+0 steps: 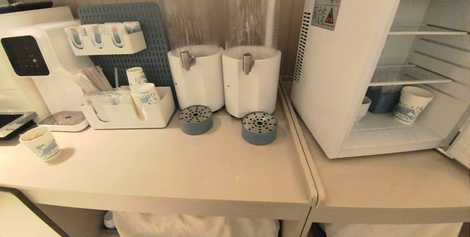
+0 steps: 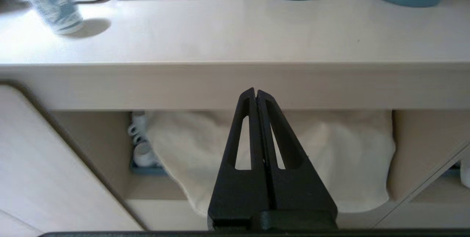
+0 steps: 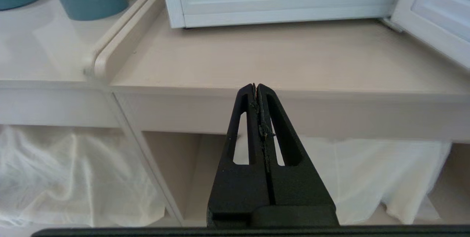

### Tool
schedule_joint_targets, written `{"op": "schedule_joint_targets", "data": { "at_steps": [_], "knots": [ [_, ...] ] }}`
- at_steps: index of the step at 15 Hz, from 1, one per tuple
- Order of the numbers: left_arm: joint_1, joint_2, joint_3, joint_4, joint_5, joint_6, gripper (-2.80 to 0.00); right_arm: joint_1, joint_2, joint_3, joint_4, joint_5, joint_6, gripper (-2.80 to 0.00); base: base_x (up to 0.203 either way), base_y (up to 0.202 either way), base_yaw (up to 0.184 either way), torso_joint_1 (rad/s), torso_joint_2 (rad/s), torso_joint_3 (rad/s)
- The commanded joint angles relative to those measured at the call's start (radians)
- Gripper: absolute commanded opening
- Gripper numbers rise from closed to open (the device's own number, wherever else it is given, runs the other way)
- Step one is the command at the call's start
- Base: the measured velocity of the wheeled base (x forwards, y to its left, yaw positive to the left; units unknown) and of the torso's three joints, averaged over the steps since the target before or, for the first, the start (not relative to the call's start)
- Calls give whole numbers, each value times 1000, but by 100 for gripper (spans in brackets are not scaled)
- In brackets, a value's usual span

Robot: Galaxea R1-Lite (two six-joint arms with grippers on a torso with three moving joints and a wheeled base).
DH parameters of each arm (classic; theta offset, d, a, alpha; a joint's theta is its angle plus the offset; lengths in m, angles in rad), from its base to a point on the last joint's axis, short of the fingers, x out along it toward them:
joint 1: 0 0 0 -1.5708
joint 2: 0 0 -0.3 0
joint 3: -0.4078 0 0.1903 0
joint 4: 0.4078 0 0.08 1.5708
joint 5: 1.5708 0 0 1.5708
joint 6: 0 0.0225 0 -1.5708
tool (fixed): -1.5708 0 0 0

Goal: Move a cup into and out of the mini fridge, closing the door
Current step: Take the ceramic cup out of the freezer

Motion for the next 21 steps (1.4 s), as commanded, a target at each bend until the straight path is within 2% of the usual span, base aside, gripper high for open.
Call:
{"op": "schedule_joint_targets", "data": {
  "at_steps": [1, 11, 13, 15, 17, 19, 21],
  "knots": [
    [0, -1, 2, 1, 0, 0, -280, 1, 0, 0, 0, 0, 0, -280, 84, -81, -18, 6, 3, 2],
    [0, -2, 2, 4, -15, -12, -280, 1, -37, -10, -16, -2, 23, -280, 0, 0, 0, 0, 0, 0],
    [0, -1, 2, 3, -15, -12, -280, 1, -35, -150, 21, 0, 29, -280, 0, 0, 0, 0, 0, 0],
    [0, -1, 2, 3, -18, -13, -280, 1, 10, -372, 133, 3, 37, -280, 0, 0, 0, 0, 0, 0],
    [0, -1, 2, 1, -56, -40, -280, 0, 168, -485, 157, 2, 79, -280, 0, 0, 0, 0, 0, 0],
    [0, -1, 3, -3, -95, -44, -280, 0, 437, -565, 154, 4, 118, -280, 0, 0, 0, 0, 0, 0],
    [0, -1, 5, -6, -124, -43, -280, 2, 714, -599, 79, 33, 141, -280, 0, 0, 0, 0, 0, 0]
  ]
}}
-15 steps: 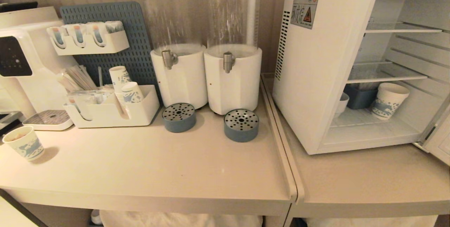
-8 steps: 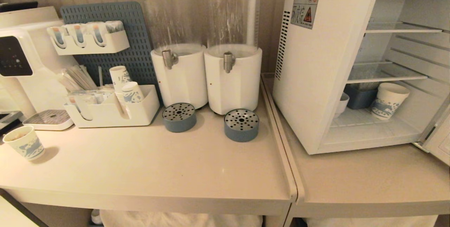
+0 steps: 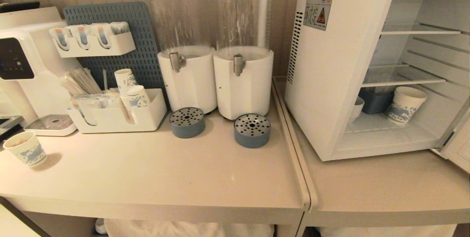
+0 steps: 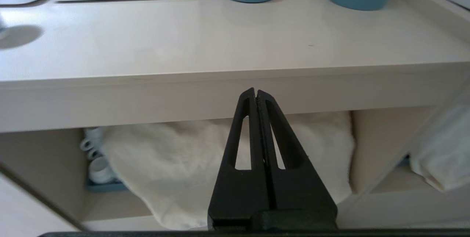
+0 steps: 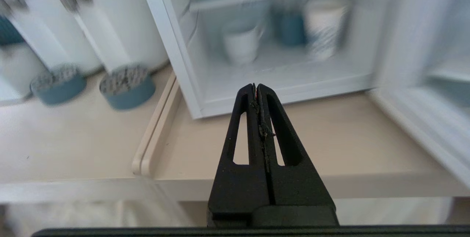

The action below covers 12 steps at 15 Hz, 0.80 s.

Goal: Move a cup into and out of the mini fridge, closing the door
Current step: Take the ceramic cup out of the freezer

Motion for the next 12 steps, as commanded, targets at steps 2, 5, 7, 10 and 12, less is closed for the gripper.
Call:
{"op": "schedule_joint_targets", "data": {
  "at_steps": [2, 5, 7, 10, 12],
  "knots": [
    [0, -2, 2, -2, -7, -12, -280, 3, 488, 17, -261, 64, 10, -280, 0, 0, 0, 0, 0, 0],
    [0, -2, 2, -2, -14, -103, -280, 3, 860, 180, -888, 137, -9, -280, 0, 0, 0, 0, 0, 0],
    [0, -2, 2, -2, -14, -106, -280, 4, 1093, 288, -1270, 173, -48, -280, 0, 0, 0, 0, 0, 0],
    [0, -2, 2, -2, -13, -107, -280, -1, 1358, 370, -1569, 194, -155, 0, 0, 0, 0, 0, 0, 0],
    [0, -2, 2, -2, -14, -106, -280, -11, 1411, 387, -1658, 209, -194, 0, 0, 0, 0, 0, 0, 0]
  ]
}}
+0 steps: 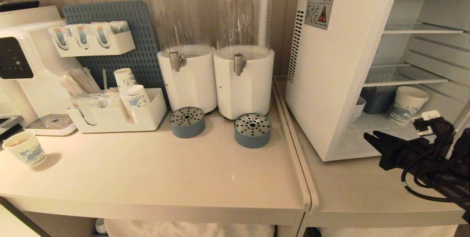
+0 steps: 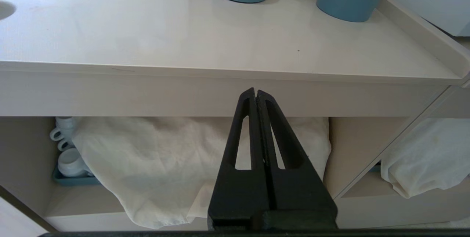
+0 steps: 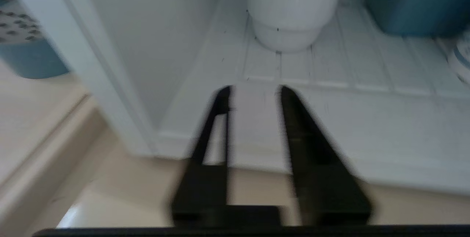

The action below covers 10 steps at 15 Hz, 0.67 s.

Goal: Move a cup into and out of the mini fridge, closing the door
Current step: Take the ceramic cup out of the freezer

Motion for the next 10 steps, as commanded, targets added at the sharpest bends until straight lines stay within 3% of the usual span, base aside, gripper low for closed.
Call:
{"op": "schedule_joint_targets", "data": {
  "at_steps": [1, 10],
  "knots": [
    [0, 1, 0, 0, -1, -1, -280, -11, 105, 13, -88, 8, 8, 0, 0, 0, 0, 0, 0, 0],
    [0, 0, 0, 1, 0, -4, -280, -166, 55, -26, -77, 167, 98, 0, 0, 0, 0, 0, 0, 0]
  ]
}}
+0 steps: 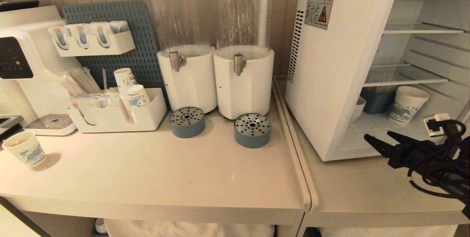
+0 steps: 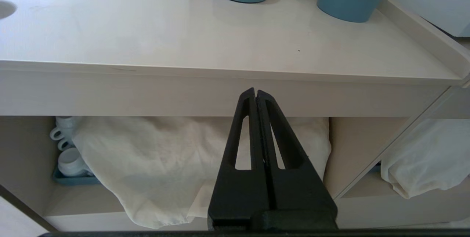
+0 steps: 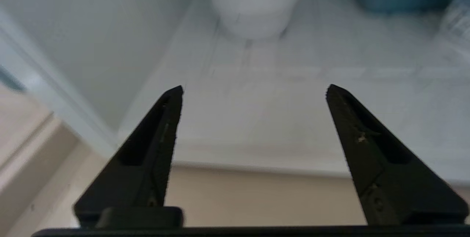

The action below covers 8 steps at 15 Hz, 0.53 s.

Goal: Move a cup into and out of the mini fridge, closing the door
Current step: Take the ceramic cup out of the freezer

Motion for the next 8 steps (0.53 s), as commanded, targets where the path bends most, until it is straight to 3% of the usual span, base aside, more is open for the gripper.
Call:
{"op": "schedule_joint_targets", "data": {
  "at_steps": [1, 6, 8],
  "knots": [
    [0, 0, 0, 1, -2, -3, -280, -28, -46, -27, 45, 41, 20, 0, 0, 0, 0, 0, 0, 0],
    [0, 0, 0, 1, -2, -9, -280, -59, -137, -187, 457, 258, 42, 0, 0, 0, 0, 0, 0, 0],
    [0, 0, 0, 1, -2, -9, -280, -57, -109, -225, 485, 289, 39, 0, 0, 0, 0, 0, 0, 0]
  ]
}}
